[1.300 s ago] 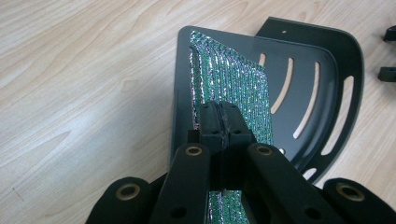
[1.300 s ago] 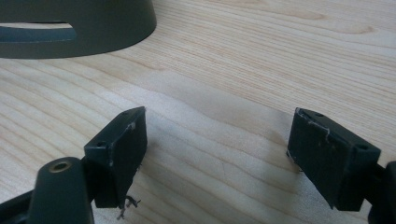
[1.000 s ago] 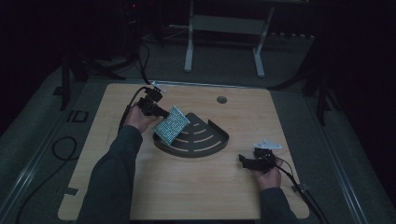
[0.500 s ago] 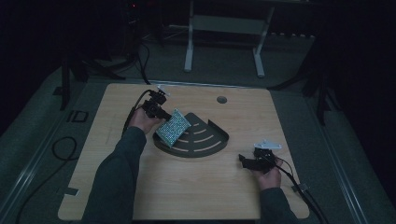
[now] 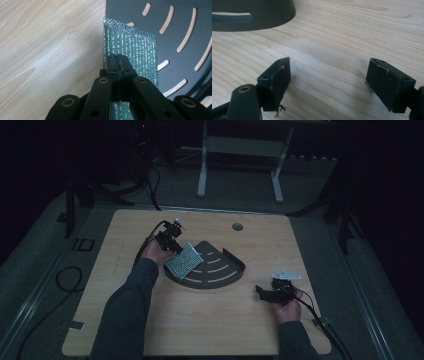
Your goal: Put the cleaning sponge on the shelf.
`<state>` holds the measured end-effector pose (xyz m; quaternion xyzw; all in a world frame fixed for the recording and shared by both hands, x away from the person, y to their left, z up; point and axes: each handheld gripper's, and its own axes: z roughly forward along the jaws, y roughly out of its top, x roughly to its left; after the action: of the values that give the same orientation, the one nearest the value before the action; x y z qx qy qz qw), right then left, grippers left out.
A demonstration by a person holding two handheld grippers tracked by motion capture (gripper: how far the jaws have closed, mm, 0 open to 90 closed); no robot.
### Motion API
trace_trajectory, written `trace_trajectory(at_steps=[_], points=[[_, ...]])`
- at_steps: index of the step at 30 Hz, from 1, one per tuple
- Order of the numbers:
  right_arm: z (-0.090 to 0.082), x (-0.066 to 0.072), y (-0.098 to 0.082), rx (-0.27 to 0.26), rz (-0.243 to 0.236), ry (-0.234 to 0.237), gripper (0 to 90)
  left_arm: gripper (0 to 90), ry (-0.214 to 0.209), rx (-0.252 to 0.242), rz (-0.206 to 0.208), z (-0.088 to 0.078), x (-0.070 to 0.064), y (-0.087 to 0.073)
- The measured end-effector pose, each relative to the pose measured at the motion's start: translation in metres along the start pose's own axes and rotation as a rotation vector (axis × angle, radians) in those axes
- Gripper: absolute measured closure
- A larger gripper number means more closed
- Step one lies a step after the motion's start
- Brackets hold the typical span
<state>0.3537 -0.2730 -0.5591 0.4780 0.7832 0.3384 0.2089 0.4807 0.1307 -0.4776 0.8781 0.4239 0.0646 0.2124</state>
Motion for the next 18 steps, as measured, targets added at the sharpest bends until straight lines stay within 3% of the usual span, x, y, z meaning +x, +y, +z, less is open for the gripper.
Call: trace_trajectory(at_steps=[6,18], points=[[0.0000,0.0000,0.0000,0.000,0.000,0.000,19.2,89.4,0.025,0.007,0.023,0.0007,-0.0038,0.0002],[0.0000,0.0000,0.0000,0.000,0.000,0.000,19.2,89.3,0.020,0.029,0.031,0.0062,-0.0067,-0.0014]])
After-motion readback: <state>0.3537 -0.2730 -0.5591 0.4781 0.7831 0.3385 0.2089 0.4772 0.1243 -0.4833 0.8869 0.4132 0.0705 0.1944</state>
